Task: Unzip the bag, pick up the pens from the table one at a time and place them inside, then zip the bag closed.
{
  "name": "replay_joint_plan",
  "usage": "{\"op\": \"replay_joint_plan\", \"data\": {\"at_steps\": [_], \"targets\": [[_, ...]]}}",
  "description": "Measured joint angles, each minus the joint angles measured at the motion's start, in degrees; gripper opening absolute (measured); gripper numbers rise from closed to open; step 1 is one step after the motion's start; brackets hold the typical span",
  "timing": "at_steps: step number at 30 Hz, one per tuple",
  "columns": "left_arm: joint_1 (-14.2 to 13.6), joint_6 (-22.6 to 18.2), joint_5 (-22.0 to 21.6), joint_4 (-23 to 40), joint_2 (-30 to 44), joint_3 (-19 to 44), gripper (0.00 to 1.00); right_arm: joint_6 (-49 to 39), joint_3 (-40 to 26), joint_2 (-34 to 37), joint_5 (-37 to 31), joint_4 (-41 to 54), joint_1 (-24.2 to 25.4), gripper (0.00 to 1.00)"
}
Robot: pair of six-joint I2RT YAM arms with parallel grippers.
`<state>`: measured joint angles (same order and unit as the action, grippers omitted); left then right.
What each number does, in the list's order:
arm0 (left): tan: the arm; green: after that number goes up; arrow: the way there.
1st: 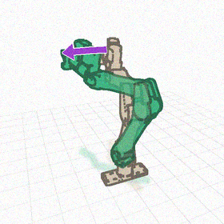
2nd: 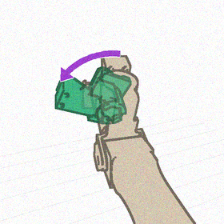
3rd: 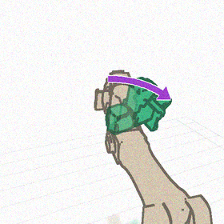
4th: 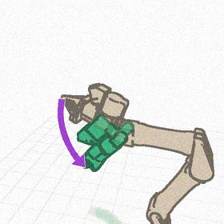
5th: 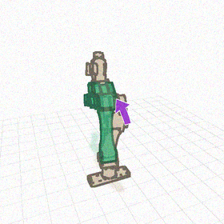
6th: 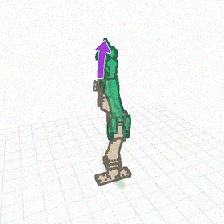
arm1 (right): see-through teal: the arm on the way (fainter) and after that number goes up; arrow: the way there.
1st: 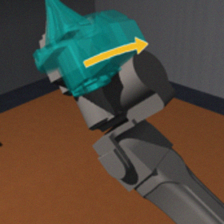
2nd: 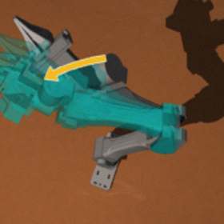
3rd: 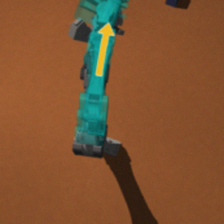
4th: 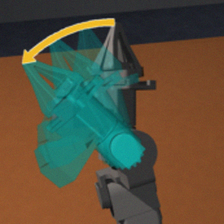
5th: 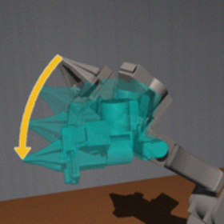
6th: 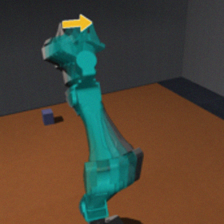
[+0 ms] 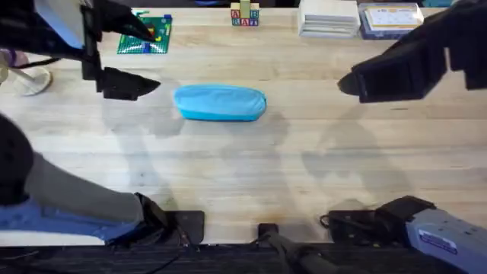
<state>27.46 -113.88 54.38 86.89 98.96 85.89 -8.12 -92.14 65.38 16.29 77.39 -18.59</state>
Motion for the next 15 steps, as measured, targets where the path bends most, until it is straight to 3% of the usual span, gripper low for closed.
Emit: {"op": "replay_joint_plan", "data": {"at_steps": [1,8,15], "targets": [[0.0,4.4,-1.0,0.1,-4.6,0.0,0.997,0.0,0.0,-0.9,0.0,1.0,0.0,0.996],[-0.5,18.3,-2.3,0.3,-14.3,0.0,0.998,0.0,0.0,-1.2,0.0,2.4,0.0,0.996],[-3.3,35.9,-8.3,0.4,-22.0,0.0,0.998,0.0,0.0,-1.2,0.0,2.4,0.0,0.996]]}}
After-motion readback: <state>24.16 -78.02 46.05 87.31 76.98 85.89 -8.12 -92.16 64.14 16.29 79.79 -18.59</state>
